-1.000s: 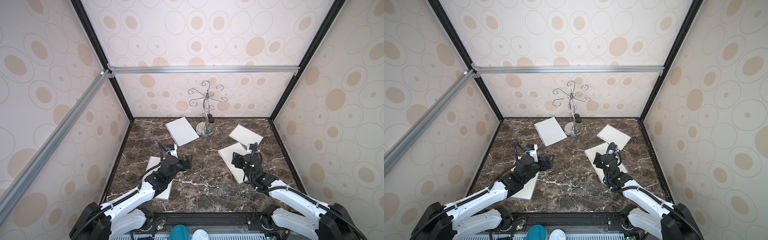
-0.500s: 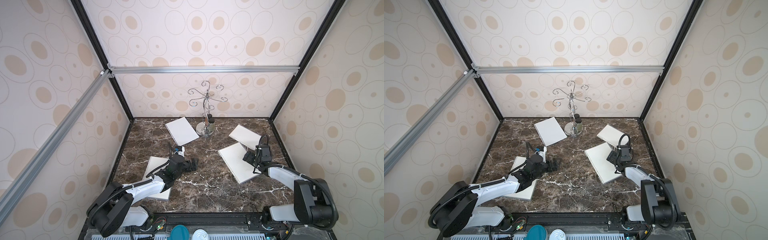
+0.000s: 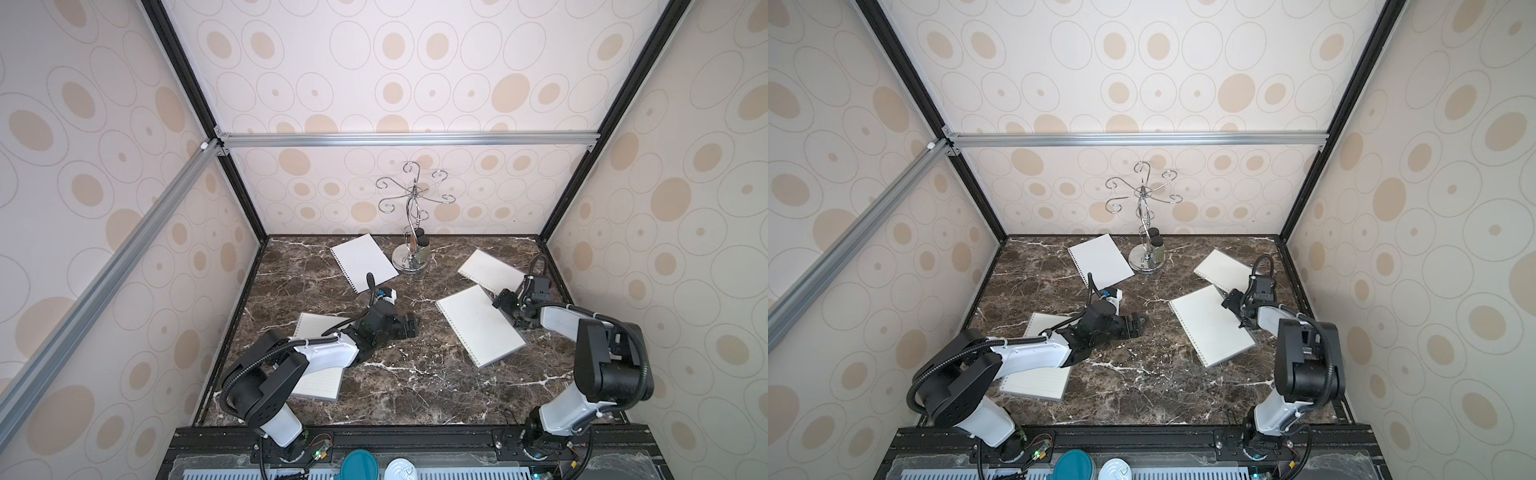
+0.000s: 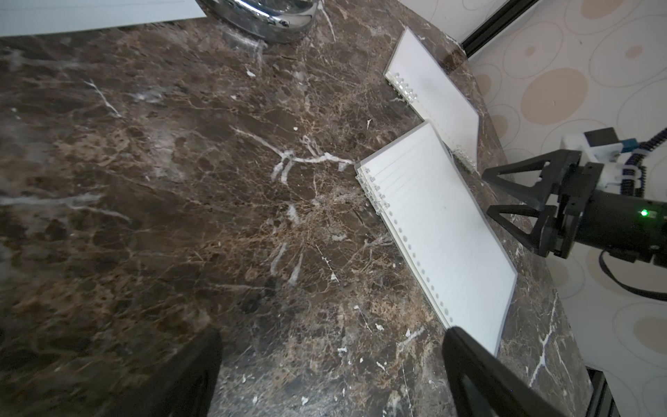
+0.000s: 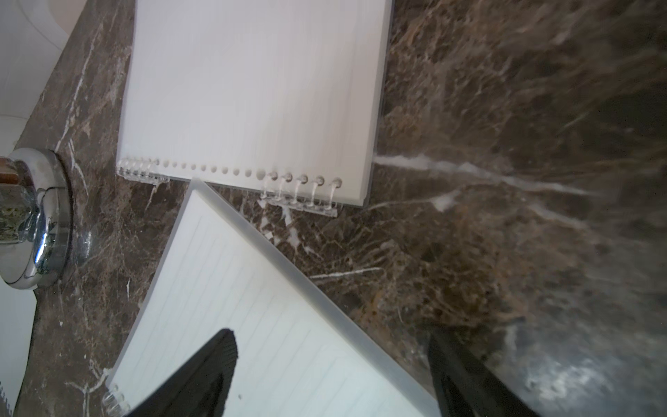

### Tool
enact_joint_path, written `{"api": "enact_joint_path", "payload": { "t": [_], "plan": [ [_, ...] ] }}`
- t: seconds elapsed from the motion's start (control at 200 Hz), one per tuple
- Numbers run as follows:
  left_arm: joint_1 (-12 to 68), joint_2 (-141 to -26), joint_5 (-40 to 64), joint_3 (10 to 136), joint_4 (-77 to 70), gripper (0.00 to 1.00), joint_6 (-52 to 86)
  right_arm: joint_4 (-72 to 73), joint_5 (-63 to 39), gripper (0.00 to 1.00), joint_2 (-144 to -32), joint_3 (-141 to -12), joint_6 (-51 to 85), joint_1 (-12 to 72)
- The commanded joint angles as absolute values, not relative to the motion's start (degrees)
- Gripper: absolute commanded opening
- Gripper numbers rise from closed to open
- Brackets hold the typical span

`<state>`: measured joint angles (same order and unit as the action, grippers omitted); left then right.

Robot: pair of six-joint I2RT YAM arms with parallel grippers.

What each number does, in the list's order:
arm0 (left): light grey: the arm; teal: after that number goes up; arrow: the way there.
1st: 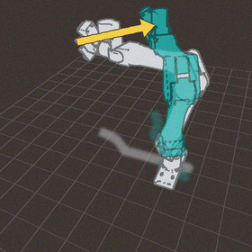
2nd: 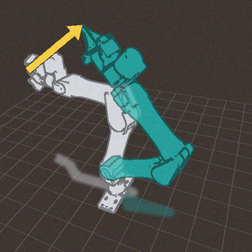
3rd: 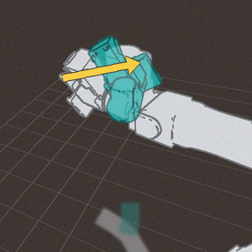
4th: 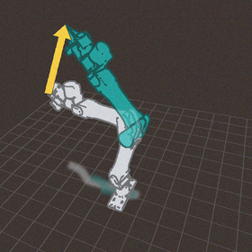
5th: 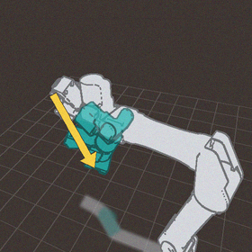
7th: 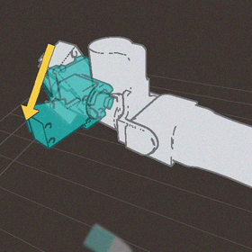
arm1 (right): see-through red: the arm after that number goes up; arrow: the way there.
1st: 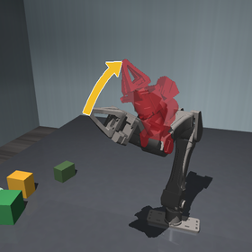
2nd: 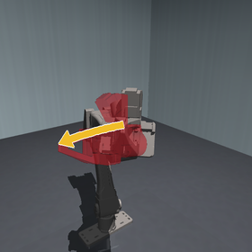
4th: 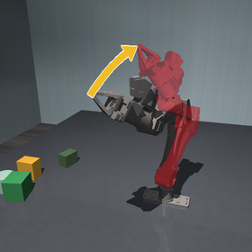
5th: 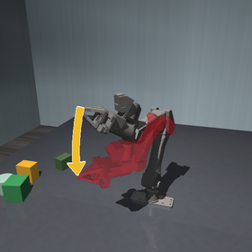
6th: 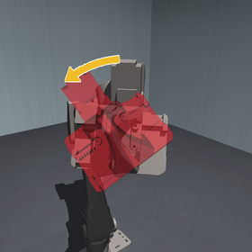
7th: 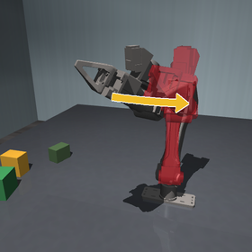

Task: Tear off pages from different notebooks
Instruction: Adjust the notebook at the center of the board.

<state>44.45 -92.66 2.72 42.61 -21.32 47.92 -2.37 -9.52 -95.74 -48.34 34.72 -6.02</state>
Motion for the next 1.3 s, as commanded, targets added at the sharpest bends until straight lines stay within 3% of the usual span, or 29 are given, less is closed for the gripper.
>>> {"api": "enact_joint_path", "payload": {
  "t": [0.0, 0.365, 0.72, 1.05, 1.296],
  "plan": [
    [45.4, -94.13, 3.16, 45.15, -19.86, 0.96, 49.85, -6.69, -14.52, 0.84, -96.52, -48.51, 35.86, -6.24],
    [45.7, -97.76, 2.99, 47.53, -18.48, 0.95, 50.97, 2.18, -21.41, 0.82, -88.92, -37.0, 40.7, -3.56],
    [44.77, -99.18, -3.16, 50.57, -13.12, 0.95, 50.66, 6.66, -16.1, 0.81, -85.67, -32.7, 44.97, 13.58],
    [42.26, -103.71, -4.22, 53.32, -12.16, 0.95, 48.24, 6.86, -15.02, 0.81, -84.27, -32.31, 40.97, 15.65],
    [42.27, -107.28, 0.15, 55.12, -14.23, 0.93, 45.47, 11.07, -16.69, 0.73, -86.44, -31.18, 40.82, 15.73]
  ]
}}
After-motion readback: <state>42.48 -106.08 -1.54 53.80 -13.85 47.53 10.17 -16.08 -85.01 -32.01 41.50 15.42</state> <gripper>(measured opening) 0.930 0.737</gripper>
